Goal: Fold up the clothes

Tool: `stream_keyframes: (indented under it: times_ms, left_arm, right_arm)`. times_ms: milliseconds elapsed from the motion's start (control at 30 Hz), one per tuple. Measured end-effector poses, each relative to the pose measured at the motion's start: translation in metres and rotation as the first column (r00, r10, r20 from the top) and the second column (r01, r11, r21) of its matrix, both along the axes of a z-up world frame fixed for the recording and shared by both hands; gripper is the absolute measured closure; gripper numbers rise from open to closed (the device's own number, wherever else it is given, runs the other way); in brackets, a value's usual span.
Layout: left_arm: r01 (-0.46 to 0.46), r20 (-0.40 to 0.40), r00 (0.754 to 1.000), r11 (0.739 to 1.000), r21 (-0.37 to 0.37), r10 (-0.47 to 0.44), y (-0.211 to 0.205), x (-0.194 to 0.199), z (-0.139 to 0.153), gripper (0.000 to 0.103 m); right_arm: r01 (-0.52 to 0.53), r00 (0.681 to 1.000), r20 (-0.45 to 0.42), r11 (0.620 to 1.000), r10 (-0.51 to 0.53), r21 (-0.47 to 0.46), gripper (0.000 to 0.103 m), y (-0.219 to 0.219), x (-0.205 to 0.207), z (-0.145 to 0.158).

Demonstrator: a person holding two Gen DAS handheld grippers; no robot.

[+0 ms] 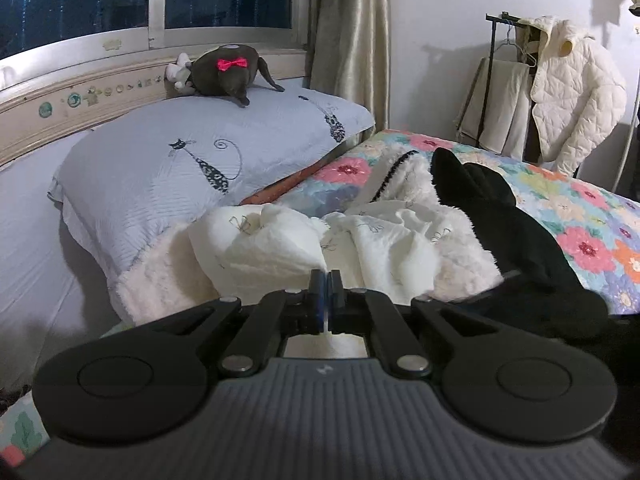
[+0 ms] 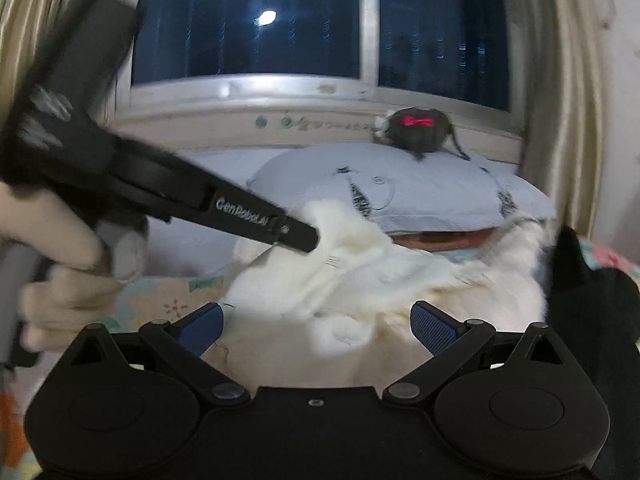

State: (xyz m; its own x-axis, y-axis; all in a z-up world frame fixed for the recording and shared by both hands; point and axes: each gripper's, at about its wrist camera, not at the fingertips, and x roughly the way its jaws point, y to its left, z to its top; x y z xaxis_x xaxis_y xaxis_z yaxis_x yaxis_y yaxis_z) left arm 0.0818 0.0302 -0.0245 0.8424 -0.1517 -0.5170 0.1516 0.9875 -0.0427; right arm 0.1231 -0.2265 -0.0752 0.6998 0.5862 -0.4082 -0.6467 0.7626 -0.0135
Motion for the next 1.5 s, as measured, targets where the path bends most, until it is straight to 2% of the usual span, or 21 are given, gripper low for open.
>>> stream_keyframes:
  times_ms: [33,133,167,267,333,400,467,567,667,733,800,867,900,1033,1100,1200,1233,1267,1300,1433,1500]
  left_arm:
    - [0.0,0.001,1.0,1.0,0.001,0.0,0.002,0.0,0.0,0.102]
    - [-0.061,-0.013,0.998,0.995,-0.081,0.06,0.016,-0.012,-0.005,0.097]
    - [-0.076,-0.012,0.997,0.989,-0.123,0.075,0.02,-0.017,-0.007,0.089]
    - [-0.102,-0.042,0.995,0.975,-0.199,0.095,0.028,-0.022,-0.016,0.047]
    - [-0.121,-0.054,0.992,0.962,-0.246,0.111,0.033,-0.018,-0.02,0.043]
    - [-0.149,-0.07,0.989,0.935,-0.323,0.134,0.039,-0.013,-0.023,0.026]
    - [-0.162,-0.117,0.986,0.879,-0.448,0.122,0.05,-0.004,-0.029,0.018]
    - [-0.164,-0.192,0.978,0.854,-0.494,0.078,0.053,0.02,-0.041,0.013]
    - [-0.177,-0.217,0.973,0.846,-0.503,0.075,0.051,0.039,-0.047,0.016]
    - [-0.186,-0.234,0.97,0.84,-0.509,0.073,0.049,0.052,-0.05,0.034]
    - [-0.187,-0.238,0.968,0.849,-0.494,0.075,0.048,0.06,-0.051,0.083]
    - [-0.18,-0.229,0.97,0.871,-0.457,0.08,0.046,0.061,-0.048,0.092]
    - [-0.161,-0.204,0.976,0.884,-0.44,0.076,0.045,0.059,-0.044,0.095]
    - [-0.025,-0.048,0.999,0.94,-0.342,0.009,0.028,0.038,-0.026,0.097]
    - [0.037,-0.026,0.998,0.941,-0.336,-0.049,0.023,0.036,-0.017,0.097]
    - [0.113,0.002,0.993,0.928,-0.354,-0.12,0.02,0.035,-0.004,0.097]
    - [0.13,0.023,0.991,0.924,-0.359,-0.13,0.018,0.032,0.002,0.097]
    - [0.147,0.045,0.989,0.92,-0.363,-0.14,0.016,0.029,0.008,0.097]
    - [0.163,0.066,0.987,0.916,-0.367,-0.15,0.014,0.026,0.014,0.097]
    - [0.268,0.188,0.959,0.894,-0.36,-0.212,-0.004,0.001,0.056,0.097]
    - [0.304,0.187,0.95,0.875,-0.378,-0.249,-0.019,-0.005,0.08,0.097]
  right_arm:
    - [-0.005,1.0,-0.008,1.0,0.005,-0.028,0.016,0.01,0.007,-0.003]
    - [-0.004,0.998,-0.059,0.998,0.001,-0.057,0.073,0.027,0.026,-0.009]
    - [0.006,0.997,-0.079,1.0,-0.007,-0.015,0.082,0.021,0.03,-0.007]
    - [0.041,0.991,-0.132,0.993,-0.026,0.11,0.088,0.002,0.037,0.0]
    - [0.068,0.985,-0.17,0.976,-0.033,0.205,0.088,-0.019,0.034,0.007]
    - [0.053,0.978,-0.208,0.96,0.006,0.275,0.09,-0.032,0.031,0.009]
    - [0.033,0.971,-0.234,0.944,0.047,0.329,0.097,-0.04,0.028,0.011]
    - [0.025,0.982,-0.189,0.964,0.026,0.265,0.099,-0.033,0.017,0.012]
    - [0.02,0.99,-0.142,0.98,0.008,0.199,0.099,-0.026,0.006,0.014]
    - [0.019,0.994,-0.11,0.988,-0.002,0.155,0.097,-0.022,-0.001,0.015]
    - [0.019,0.997,-0.078,0.994,-0.01,0.11,0.092,-0.017,-0.009,0.016]
    - [0.02,0.999,-0.045,0.998,-0.018,0.065,0.046,-0.013,-0.016,0.016]
    - [0.022,0.999,-0.028,0.999,-0.021,0.043,0.035,-0.01,-0.019,0.017]
    - [0.039,0.997,0.073,0.995,-0.033,-0.092,0.017,0.01,-0.023,0.016]
    - [0.023,0.997,0.08,0.987,-0.01,-0.158,0.017,0.022,-0.01,0.009]
    - [0.069,0.996,0.064,0.99,-0.061,-0.123,0.02,0.022,0.013,0.006]
    - [0.079,0.996,0.046,0.993,-0.075,-0.089,0.038,0.019,0.021,0.007]
    - [0.071,0.997,0.015,0.996,-0.071,-0.053,0.076,0.014,0.028,0.009]
    - [0.053,0.998,-0.023,0.999,-0.053,-0.014,0.088,0.008,0.031,0.012]
    - [0.04,0.999,-0.014,0.995,-0.039,0.088,0.089,-0.016,0.018,0.037]
    - [0.022,1.0,-0.004,0.986,-0.022,0.165,0.089,-0.036,0.007,0.059]
